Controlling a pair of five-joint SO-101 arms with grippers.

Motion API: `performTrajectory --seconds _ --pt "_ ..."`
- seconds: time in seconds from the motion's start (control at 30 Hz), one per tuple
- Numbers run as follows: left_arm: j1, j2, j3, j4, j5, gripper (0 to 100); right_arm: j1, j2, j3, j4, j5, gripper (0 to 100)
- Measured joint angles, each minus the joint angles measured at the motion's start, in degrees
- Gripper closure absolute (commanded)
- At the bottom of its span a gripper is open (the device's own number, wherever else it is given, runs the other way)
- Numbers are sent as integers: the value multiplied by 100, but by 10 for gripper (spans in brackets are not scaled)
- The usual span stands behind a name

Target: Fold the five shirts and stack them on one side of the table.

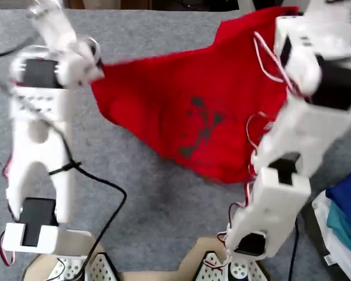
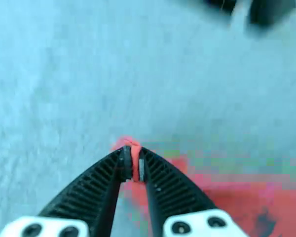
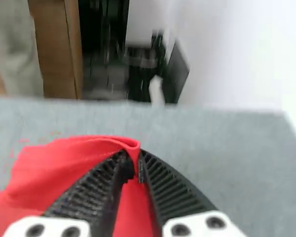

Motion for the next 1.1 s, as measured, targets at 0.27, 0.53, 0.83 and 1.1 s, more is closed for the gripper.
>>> performTrajectory --seconds 0.27,0.53,0.83,1.1 --pt "-404 -18 -3675 1723 229 980 88 -1881 -9 -264 -9 994" --pt "-1064 -1503 -4905 1952 176 980 97 -3437 -185 -738 -9 994" --pt "-1108 -4264 -2127 1952 -105 980 105 -4097 -185 -774 448 994" --pt "-1108 -5749 519 1943 -316 980 97 -4237 -185 -774 721 994"
